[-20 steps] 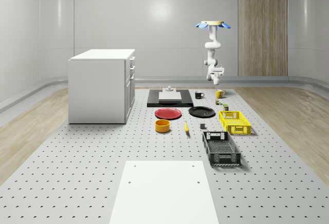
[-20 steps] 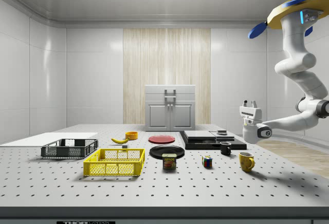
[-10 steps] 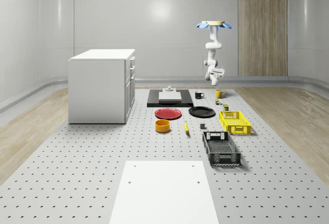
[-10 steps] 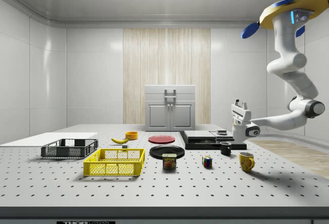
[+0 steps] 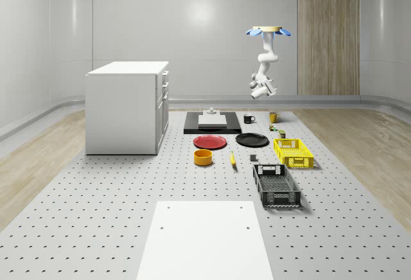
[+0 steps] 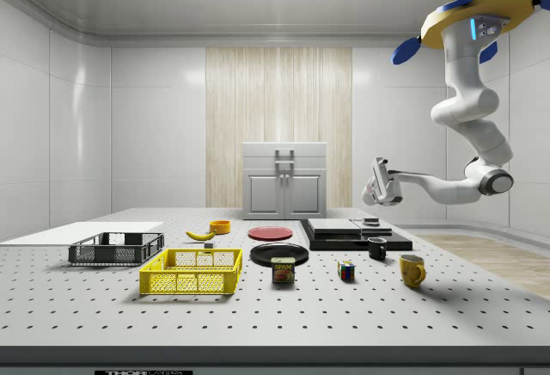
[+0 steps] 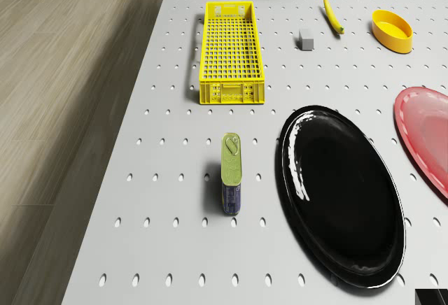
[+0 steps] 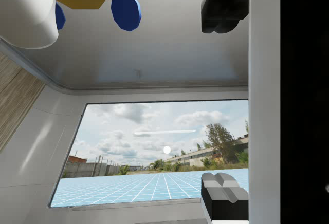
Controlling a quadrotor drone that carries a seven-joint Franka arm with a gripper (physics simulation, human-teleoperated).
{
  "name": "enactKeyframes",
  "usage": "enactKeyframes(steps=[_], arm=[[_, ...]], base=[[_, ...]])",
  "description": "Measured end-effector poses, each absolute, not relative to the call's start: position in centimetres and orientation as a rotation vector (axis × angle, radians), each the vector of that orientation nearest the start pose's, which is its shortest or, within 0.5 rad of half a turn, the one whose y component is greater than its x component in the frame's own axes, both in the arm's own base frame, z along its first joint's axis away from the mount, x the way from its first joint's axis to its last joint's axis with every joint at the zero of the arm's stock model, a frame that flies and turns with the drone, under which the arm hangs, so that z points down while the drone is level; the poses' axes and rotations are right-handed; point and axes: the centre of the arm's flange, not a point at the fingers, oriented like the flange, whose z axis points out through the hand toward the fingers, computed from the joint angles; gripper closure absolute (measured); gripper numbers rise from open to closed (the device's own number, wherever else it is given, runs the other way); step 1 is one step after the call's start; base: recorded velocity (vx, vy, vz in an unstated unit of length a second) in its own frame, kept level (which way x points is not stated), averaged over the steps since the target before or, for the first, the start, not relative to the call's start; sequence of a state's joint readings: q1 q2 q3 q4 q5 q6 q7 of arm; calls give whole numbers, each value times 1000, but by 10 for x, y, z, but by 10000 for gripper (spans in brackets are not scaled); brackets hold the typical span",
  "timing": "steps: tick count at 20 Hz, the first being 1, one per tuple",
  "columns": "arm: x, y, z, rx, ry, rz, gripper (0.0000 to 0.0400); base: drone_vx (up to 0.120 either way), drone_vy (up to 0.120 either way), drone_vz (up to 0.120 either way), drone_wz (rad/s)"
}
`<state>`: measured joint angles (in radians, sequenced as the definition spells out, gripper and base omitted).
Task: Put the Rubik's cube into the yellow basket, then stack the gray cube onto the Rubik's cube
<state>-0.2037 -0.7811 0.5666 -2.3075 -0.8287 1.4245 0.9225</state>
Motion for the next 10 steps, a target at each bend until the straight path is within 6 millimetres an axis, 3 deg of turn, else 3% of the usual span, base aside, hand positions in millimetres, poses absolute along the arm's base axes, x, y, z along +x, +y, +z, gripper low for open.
enactKeyframes(steps=[3, 6, 10], arm=[[304, 97, 574, 1324, -560, 689, 0], [306, 78, 531, 869, -374, 752, 0], [307, 45, 503, 446, -198, 781, 0]], base=[[120, 0, 0, 0], [120, 0, -120, 0], [120, 0, -120, 0]])
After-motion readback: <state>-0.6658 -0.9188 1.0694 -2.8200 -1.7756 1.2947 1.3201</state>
